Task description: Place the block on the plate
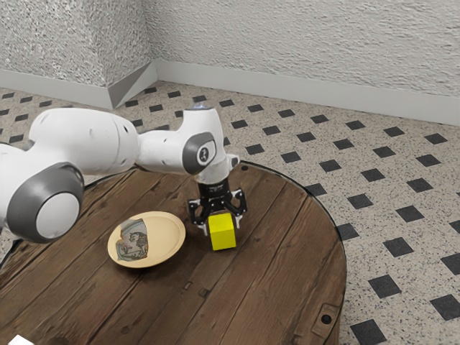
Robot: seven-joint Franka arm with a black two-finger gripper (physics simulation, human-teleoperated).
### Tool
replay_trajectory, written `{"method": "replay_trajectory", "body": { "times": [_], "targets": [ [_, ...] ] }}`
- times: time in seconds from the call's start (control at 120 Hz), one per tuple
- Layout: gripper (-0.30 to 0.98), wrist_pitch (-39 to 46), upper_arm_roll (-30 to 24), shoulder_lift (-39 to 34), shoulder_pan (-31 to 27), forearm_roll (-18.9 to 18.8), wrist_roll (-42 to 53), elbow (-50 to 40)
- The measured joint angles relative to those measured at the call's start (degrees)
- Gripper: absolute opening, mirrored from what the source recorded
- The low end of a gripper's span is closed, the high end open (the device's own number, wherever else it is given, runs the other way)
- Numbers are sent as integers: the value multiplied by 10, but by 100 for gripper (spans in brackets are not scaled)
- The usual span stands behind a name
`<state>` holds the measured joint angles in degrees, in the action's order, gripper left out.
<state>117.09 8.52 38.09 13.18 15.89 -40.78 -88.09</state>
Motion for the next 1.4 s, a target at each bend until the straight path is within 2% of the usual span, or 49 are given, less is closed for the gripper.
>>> {"method": "replay_trajectory", "body": {
  "times": [0.158, 0.325, 0.683, 0.967, 1.225, 1.4],
  "targets": [
    [44, 5, 1, 2, 0, 4, -4, 0],
    [34, 4, 8, -6, 0, 4, -9, 2],
    [33, -38, 44, -67, 0, -3, -18, 36],
    [34, -64, 141, -88, -1, -9, -22, 37],
    [34, -42, 177, -141, 0, -13, -24, -82],
    [34, -7, 195, -151, 0, -12, -23, -147]
  ]
}}
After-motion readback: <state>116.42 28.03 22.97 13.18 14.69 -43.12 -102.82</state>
